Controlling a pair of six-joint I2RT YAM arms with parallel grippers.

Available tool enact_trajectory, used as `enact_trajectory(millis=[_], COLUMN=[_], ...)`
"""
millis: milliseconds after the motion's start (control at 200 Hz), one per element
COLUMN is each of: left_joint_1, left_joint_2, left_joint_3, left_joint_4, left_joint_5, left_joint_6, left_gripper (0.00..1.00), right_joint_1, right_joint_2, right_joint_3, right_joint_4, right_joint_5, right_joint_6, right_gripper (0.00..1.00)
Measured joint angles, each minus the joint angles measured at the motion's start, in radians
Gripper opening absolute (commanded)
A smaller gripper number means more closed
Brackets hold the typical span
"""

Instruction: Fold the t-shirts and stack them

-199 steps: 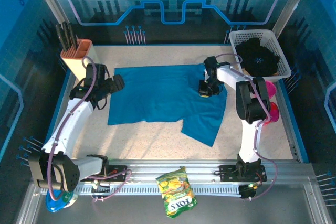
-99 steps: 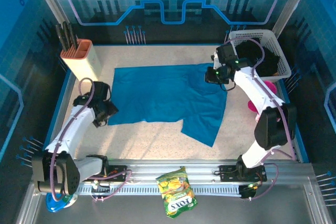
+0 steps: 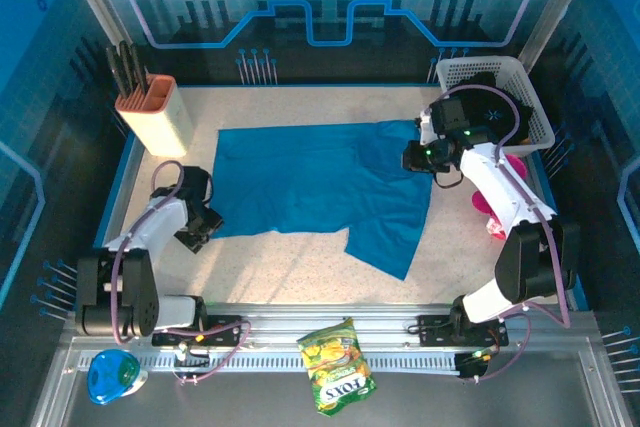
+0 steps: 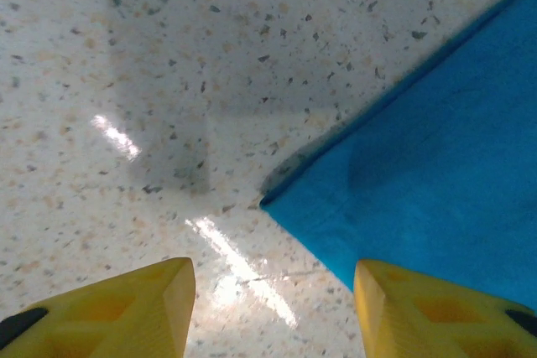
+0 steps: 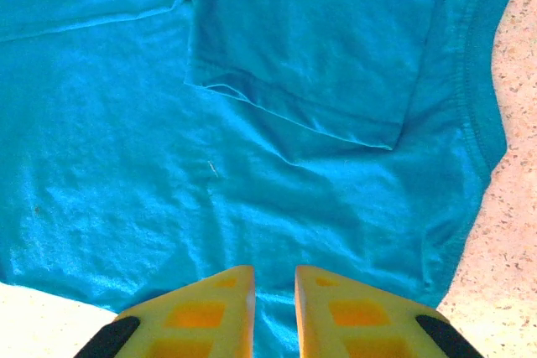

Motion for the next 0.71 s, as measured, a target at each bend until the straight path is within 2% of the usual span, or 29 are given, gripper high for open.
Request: enact_trajectory(millis=[340, 455, 630, 671, 706], left_joint_1=[0.001, 0.006, 0.019, 0.020, 0.021], left_joint_2=[0.167, 0.215, 0.311, 0.326, 0.336], left_joint_3=[0.051, 0.094, 0.189, 0.206, 0.217], left_joint_4=[0.026, 0.000, -0.055, -0.066, -0.076], left_joint_5=[0.000, 0.005, 0.023, 0.023, 0.023], left_joint_6=[-0.001, 0.006, 0.044, 0.046, 0.050], left_gripper=[0.46, 0.40, 0.22, 0.16, 0.05], right_joint_1=[-0.022, -0.024, -0.026, -0.026, -0.026], right_joint_2=[0.000, 0.000, 0.000, 0.000, 0.000], right_joint_3=[-0.009, -0.009, -0.009, -0.009, -0.009], right_joint_4=[0.016, 0.019, 0.019, 0.019, 0.019], right_joint_5=[-0.027, -0.032, -0.033, -0.035, -0.035], right_joint_6=[-0.014, -0.015, -0.015, -0.015, -0.015], right_gripper=[0.21, 0.21, 0.20, 0.20, 0.20])
